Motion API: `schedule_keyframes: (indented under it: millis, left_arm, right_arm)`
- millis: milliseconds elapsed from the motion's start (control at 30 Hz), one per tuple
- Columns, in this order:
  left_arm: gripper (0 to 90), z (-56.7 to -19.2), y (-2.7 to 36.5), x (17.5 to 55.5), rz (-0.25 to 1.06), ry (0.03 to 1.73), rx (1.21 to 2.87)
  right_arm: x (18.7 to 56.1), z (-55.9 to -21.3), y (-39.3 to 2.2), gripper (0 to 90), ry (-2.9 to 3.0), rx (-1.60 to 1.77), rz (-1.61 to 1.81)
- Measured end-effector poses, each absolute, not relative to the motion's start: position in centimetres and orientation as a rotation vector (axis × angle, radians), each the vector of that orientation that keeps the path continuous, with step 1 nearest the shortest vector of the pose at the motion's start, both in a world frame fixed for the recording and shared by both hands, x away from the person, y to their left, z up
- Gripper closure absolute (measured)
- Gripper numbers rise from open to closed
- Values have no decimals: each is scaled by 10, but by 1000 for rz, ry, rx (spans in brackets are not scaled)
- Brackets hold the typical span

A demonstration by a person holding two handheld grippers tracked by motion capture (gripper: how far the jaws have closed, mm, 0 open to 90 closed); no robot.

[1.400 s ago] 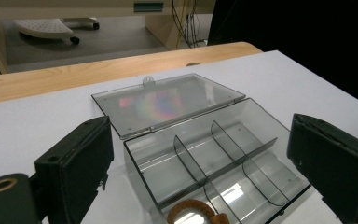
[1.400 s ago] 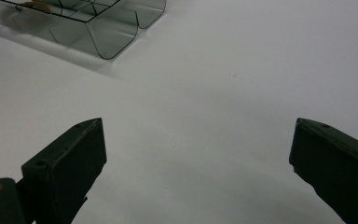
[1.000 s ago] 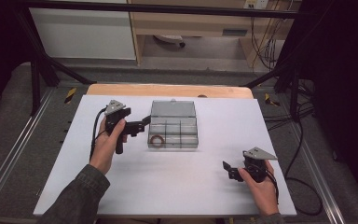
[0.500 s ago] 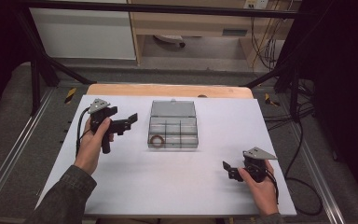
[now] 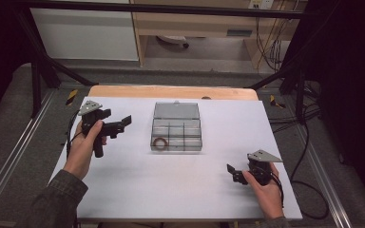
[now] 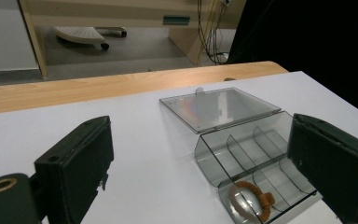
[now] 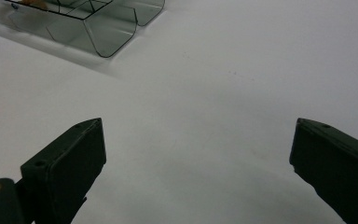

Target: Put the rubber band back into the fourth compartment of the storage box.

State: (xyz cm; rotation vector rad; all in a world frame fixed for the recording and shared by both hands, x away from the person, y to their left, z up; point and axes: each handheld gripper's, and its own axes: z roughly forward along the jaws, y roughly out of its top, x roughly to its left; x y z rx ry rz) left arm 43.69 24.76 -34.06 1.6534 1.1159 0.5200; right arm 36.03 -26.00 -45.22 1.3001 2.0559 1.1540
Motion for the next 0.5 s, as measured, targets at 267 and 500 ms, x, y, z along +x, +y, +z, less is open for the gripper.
schedule_keyframes:
  millis: [267, 500]
  left_arm:
    - [65, -337, 263, 428, 530, 1116, 1667]
    - [66, -340, 272, 420, 527, 1123, 1681]
  right_arm:
    - [360, -452, -260, 39, 2053, 1303, 1152]
    - [360, -452, -260, 39, 2053, 1304, 1149]
